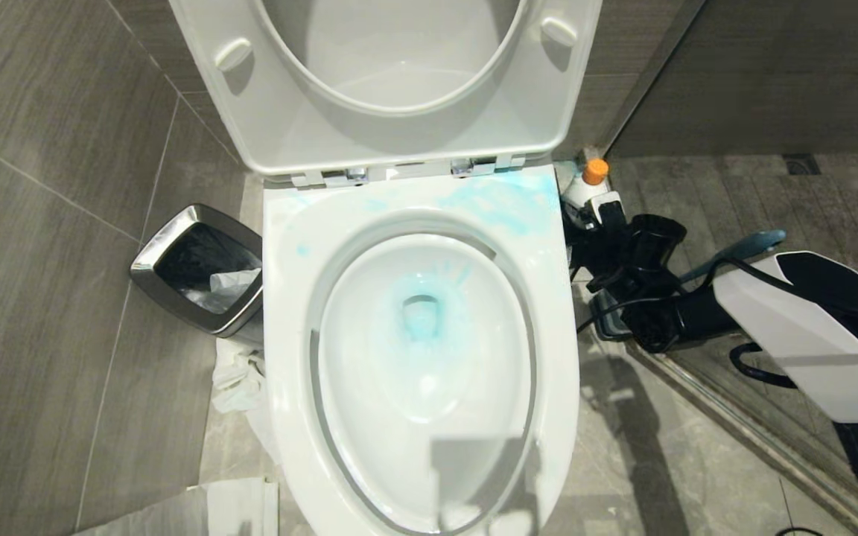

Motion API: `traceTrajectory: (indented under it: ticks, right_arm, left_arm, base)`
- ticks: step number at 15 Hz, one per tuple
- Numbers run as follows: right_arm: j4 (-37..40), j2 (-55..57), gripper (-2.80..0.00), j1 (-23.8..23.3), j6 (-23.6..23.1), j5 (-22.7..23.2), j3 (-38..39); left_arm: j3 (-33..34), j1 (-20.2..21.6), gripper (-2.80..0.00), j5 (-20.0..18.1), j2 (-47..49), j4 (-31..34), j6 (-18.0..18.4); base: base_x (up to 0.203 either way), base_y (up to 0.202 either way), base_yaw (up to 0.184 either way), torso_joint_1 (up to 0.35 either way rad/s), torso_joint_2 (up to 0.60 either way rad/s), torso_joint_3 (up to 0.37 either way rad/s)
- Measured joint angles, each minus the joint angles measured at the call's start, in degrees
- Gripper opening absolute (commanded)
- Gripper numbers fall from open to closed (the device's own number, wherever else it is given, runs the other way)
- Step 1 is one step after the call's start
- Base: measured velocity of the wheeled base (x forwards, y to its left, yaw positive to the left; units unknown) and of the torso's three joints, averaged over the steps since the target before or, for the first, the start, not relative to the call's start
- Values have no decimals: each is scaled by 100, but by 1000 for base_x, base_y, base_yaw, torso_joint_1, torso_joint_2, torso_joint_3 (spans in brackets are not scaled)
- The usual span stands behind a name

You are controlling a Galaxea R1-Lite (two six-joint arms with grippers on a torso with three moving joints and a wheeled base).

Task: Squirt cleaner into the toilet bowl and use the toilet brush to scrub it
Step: Place the cleaning agent on the floor

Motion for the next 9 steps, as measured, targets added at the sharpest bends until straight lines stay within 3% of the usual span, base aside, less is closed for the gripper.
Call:
traceTrajectory:
  ticks: [9]
  right_arm:
    - [126,-11,-280,7,-199,95,-315]
  left_arm:
    - [-9,0,-280,0,0,10,9]
  base:
    - [0,0,0,1,2,-194]
